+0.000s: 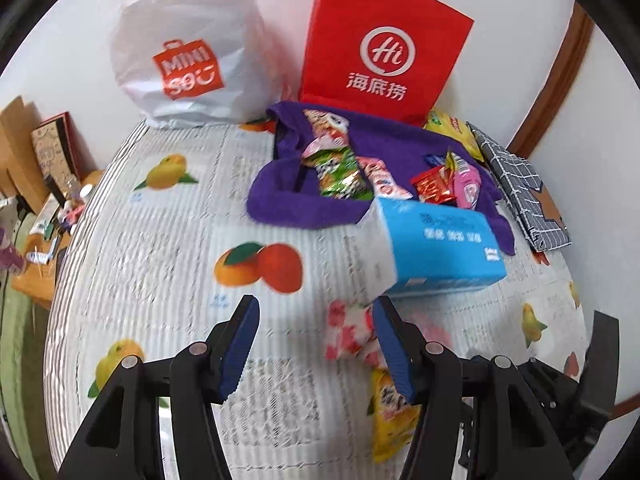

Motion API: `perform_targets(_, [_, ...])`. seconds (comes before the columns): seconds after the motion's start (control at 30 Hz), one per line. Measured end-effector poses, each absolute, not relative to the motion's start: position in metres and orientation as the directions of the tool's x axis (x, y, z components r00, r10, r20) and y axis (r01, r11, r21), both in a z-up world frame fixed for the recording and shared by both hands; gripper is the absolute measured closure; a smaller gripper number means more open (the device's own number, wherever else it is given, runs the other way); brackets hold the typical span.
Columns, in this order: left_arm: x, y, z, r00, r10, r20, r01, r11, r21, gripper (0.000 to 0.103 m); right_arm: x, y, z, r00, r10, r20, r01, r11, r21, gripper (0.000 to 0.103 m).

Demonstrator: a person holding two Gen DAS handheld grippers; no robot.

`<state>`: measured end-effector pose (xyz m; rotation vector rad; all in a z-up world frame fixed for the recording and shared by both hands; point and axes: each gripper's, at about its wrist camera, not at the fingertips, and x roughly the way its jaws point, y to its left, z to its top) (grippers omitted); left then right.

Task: Organize snacks
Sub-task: 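Move both grippers back toward the remaining snacks on the sheet, then grasp the pink pastry packet with the right gripper while the left grasps the red-white packet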

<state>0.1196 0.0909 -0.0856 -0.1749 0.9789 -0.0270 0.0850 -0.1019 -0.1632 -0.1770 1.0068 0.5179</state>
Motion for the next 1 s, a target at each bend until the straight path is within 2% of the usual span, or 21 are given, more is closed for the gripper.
perform_targets(0.13, [0.113,0.100,-0.098,0.542,-0.094,-0.835,-0.083,0.983,-0.164,0.046,0.082,-0.094,-0.172,0.411,0.327,-0.851,-0.511,0.856,0.082,0.050])
perform_targets(0.23, [0.111,0.102,-0.104,0.540,-0.098,-0.836,-0.087,0.981,-0.172,0.046,0.082,-0.086,-0.175,0.444,0.296,-0.845,-0.528,0.849,0.020,0.050])
perform_targets(0.27, [0.112,0.101,-0.105,0.541,-0.102,-0.835,-0.085,0.981,-0.175,0.046,0.082,-0.086,-0.174,0.446,0.299,-0.844,-0.531,0.847,0.019,0.053])
perform_targets(0.3, [0.112,0.100,-0.107,0.540,-0.108,-0.835,-0.081,0.981,-0.179,0.046,0.084,-0.088,-0.173,0.445,0.306,-0.842,-0.530,0.848,0.027,0.060])
perform_targets(0.33, [0.112,0.097,-0.109,0.538,-0.118,-0.835,-0.070,0.981,-0.183,0.046,0.085,-0.090,-0.173,0.444,0.310,-0.841,-0.525,0.850,0.036,0.061])
perform_targets(0.73, [0.151,0.061,-0.143,0.462,-0.237,-0.855,0.039,0.968,-0.247,0.046,0.076,-0.153,-0.166,0.496,0.258,-0.829,-0.416,0.909,0.034,0.062])
perform_targets(0.87, [0.157,0.050,-0.157,0.450,-0.203,-0.870,0.025,0.976,-0.215,0.046,0.080,-0.174,-0.167,0.515,0.229,-0.826,-0.354,0.934,0.038,0.062])
perform_targets(0.97, [0.154,0.043,-0.158,0.478,-0.172,-0.861,0.037,0.984,-0.176,0.050,0.086,-0.182,-0.169,0.527,0.216,-0.822,-0.321,0.946,0.043,0.062])
perform_targets(1.0, [0.153,0.042,-0.158,0.479,-0.175,-0.860,0.045,0.984,-0.175,0.057,0.087,-0.185,-0.169,0.531,0.216,-0.820,-0.314,0.948,0.047,0.062])
